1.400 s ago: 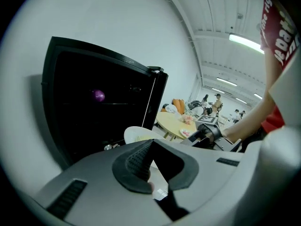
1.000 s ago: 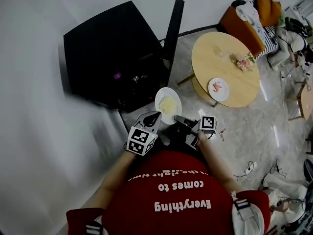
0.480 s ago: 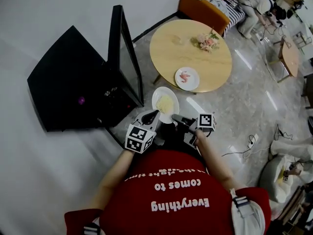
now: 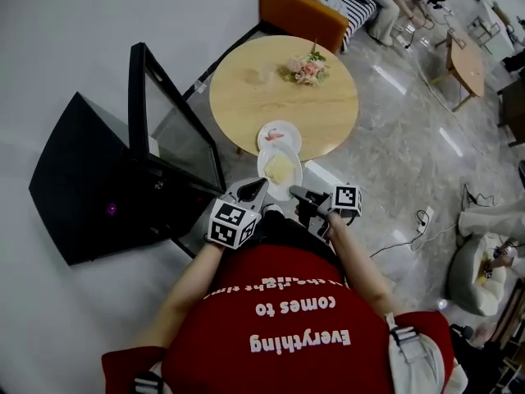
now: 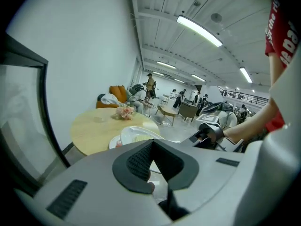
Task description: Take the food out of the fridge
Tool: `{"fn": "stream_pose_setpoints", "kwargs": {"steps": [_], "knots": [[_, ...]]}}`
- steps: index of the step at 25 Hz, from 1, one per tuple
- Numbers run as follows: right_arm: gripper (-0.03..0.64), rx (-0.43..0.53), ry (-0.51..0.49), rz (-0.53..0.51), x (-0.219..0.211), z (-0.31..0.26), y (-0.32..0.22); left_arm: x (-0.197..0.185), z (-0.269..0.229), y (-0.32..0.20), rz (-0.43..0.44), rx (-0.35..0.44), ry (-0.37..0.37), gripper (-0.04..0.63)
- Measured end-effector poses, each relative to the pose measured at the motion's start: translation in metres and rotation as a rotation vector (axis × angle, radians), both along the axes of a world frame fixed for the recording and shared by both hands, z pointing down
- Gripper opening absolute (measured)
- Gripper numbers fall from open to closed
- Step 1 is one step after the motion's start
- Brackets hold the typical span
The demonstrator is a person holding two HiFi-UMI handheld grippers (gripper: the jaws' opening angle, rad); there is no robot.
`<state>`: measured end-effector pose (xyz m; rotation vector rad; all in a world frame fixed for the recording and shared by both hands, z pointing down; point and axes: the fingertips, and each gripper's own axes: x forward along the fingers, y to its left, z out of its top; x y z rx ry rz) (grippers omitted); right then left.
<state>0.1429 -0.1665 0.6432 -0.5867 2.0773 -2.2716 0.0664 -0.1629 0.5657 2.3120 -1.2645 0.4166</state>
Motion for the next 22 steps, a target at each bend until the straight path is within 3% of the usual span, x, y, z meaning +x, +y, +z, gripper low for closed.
{"fn": "stream_pose_setpoints", "kwargs": {"steps": [12, 22], "knots": [[0.026, -0.043, 0.038, 0.254, 0.094, 0.037, -0.086, 0.076, 0.021, -0.078, 0.154, -0.032, -0.016, 0.006], [0.026, -0.151, 0.129, 0.368, 0.112, 0.103, -0.137, 0.099, 0.046, -0.110, 0.171, -0.092, -0.052, 0.006]]}}
